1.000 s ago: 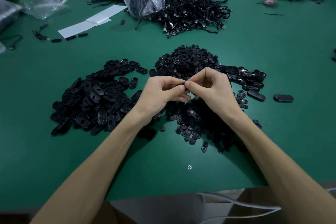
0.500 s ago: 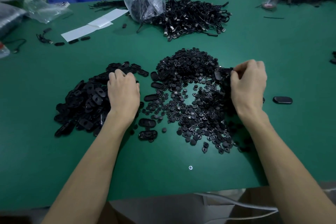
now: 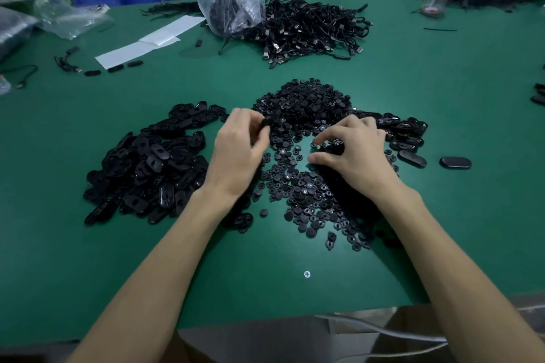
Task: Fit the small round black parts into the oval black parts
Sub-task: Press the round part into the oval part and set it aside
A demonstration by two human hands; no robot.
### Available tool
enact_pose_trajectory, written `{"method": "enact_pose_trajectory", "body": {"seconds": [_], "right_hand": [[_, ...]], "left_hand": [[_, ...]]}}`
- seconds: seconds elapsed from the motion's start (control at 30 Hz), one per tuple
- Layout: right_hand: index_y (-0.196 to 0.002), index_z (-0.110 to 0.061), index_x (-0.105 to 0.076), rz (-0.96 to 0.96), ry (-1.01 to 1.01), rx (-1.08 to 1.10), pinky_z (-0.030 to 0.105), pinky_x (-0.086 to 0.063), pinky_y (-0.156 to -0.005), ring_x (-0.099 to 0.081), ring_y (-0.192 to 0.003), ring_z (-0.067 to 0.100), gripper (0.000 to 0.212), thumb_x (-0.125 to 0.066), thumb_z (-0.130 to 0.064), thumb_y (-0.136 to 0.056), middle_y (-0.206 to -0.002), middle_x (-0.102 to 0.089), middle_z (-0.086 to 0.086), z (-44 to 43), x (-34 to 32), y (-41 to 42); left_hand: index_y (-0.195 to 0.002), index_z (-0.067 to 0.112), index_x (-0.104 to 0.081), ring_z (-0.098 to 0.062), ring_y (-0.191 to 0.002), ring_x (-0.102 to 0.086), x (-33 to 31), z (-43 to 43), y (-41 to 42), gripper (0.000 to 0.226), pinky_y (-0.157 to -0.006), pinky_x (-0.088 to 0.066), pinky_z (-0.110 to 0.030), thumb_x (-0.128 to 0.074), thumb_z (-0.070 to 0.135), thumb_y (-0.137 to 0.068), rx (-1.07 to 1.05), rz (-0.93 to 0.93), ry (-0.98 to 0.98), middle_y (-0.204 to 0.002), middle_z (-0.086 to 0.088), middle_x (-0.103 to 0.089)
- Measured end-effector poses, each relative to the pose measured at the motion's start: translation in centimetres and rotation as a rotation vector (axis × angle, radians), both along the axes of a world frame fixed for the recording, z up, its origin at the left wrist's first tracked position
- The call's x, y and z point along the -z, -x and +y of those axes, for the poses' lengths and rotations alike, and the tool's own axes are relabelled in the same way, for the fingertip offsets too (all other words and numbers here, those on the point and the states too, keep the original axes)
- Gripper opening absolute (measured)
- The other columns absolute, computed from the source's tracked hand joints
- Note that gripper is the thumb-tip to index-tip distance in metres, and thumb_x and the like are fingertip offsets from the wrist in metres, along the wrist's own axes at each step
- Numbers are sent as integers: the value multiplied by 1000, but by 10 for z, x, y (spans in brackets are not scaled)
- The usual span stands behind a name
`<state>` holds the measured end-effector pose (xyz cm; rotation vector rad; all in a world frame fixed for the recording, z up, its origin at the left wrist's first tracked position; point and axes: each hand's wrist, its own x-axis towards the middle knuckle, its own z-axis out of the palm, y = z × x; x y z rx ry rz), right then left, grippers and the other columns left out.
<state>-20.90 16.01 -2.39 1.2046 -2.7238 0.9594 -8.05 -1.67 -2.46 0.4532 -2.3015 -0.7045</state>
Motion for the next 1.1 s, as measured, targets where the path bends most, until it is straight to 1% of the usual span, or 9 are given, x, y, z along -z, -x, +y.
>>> {"method": "enact_pose_trajectory", "body": {"seconds": [0.13, 0.23, 0.43, 0.53, 0.63, 0.73, 0.83, 0.93, 1.1], "right_hand": [[-87, -36, -71, -25, -8, -23, 29, -13, -75, -36, -103, 16, 15, -79, -48, -83, -98, -54, -9, -2, 1, -1], [-83, -34, -67, -59, 0, -28, 32, -21, -83, -41, -102, 18, 14, -78, -42, -86, -96, -55, -8, -3, 0, -2], [-83, -27, -66, -119, 66, -27, 53, -45, -100, -59, -98, 25, 14, -78, -27, -90, -88, -66, -7, -2, -5, -6], [-84, -24, -68, -125, 160, -3, 51, -46, -101, -61, -90, 20, 13, -78, -22, -90, -83, -64, -15, -2, -3, -6], [-86, -21, -67, -157, 263, 15, 25, -48, -83, -60, -81, 5, 11, -78, -20, -90, -84, -66, -13, -2, -3, -6], [-86, -20, -70, -160, 343, 25, 10, -40, -72, -58, -83, 0, 9, -79, -22, -90, -92, -66, -6, -2, -4, -5], [-85, -25, -71, -261, 470, 22, 9, -39, -70, -54, -72, -3, 9, -78, -25, -91, -86, -64, -8, -1, -6, -5], [-87, -19, -72, -504, 600, -55, 16, -45, -61, -56, -60, 1, 9, -76, -24, -94, -68, -65, -10, -1, -7, -7], [-92, -10, -71, -693, 668, -129, 21, -46, -55, -64, -65, 12, 9, -73, -18, -96, -73, -71, -2, -4, -7, -10]], "left_hand": [[-103, 13, -59, -9, -83, -54, 2, 4, 2, 8, -74, -48, -22, -65, 18, -102, 91, 52, 81, -99, 1, -57], [-104, 12, -59, -9, -82, -54, 3, 5, 2, 8, -73, -49, -25, -64, 19, -102, 98, 66, 95, -100, 1, -56], [-104, 11, -60, -10, -85, -56, 2, 8, 1, 7, -77, -51, -27, -65, 16, -102, 127, 96, 34, -99, -2, -59], [-110, 10, -63, -14, -84, -67, 0, 11, 2, 11, -78, -57, -33, -68, 12, -101, 171, 135, -137, -97, -5, -65], [-126, 6, -64, -22, -77, -75, -4, 17, 2, 26, -70, -62, -32, -66, 6, -101, 269, 176, -454, -94, -7, -67], [-123, 0, -65, -31, -77, -78, -6, 21, 3, 23, -70, -63, -32, -66, 3, -101, 330, 194, -676, -94, -16, -70], [-115, -4, -65, -36, -80, -78, -4, 24, 4, 18, -70, -65, -37, -68, 5, -99, 307, 191, -831, -93, -20, -75], [-111, -5, -66, -35, -81, -79, -4, 24, 3, 19, -68, -64, -33, -71, 8, -98, 272, 167, -916, -91, -15, -79], [-106, -4, -62, -35, -89, -79, -5, 21, 2, 20, -74, -64, -32, -68, 15, -101, 277, 149, -1029, -97, -19, -79]]}}
